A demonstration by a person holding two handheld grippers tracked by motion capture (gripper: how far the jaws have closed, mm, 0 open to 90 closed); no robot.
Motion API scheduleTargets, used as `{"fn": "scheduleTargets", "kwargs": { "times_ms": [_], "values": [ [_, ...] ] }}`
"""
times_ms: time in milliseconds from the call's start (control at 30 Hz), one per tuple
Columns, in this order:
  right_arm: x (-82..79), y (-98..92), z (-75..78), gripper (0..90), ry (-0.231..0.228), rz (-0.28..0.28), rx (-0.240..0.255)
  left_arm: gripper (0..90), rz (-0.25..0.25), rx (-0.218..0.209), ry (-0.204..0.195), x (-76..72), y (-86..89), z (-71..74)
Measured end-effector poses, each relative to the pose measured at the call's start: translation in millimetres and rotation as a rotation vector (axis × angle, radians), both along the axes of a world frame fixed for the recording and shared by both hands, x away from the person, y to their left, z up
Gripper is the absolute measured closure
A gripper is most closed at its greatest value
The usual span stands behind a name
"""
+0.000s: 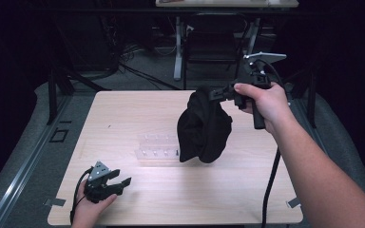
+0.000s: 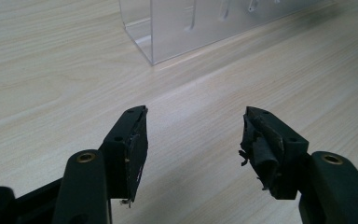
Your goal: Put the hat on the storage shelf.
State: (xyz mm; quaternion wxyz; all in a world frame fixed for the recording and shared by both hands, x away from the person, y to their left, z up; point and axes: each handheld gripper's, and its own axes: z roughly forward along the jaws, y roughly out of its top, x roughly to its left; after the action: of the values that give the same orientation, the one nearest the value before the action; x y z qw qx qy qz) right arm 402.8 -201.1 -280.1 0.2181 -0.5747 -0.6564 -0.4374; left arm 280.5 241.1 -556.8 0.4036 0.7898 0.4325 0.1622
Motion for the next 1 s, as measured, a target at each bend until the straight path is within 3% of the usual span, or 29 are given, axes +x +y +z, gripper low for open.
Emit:
{"fn": "scheduleTargets", "kwargs": {
  "times_ms": [633, 833, 1000],
  "values": [
    [17.6, 16.2, -12.3, 85.3, 0.011, -0.029, -0.007, 41.2, -0.004, -0.003, -0.004, -0.6, -0.2, 1.0],
    [18.2, 17.8, -16.7, 85.2, 0.017, -0.034, -0.012, 42.3, -0.023, -0.001, -0.013, -2.4, -3.0, 2.5],
    [17.3, 16.2, -17.6, 85.1, 0.018, -0.041, -0.014, 42.3, -0.024, -0.024, -0.035, -3.0, -4.1, 3.8]
  ]
}}
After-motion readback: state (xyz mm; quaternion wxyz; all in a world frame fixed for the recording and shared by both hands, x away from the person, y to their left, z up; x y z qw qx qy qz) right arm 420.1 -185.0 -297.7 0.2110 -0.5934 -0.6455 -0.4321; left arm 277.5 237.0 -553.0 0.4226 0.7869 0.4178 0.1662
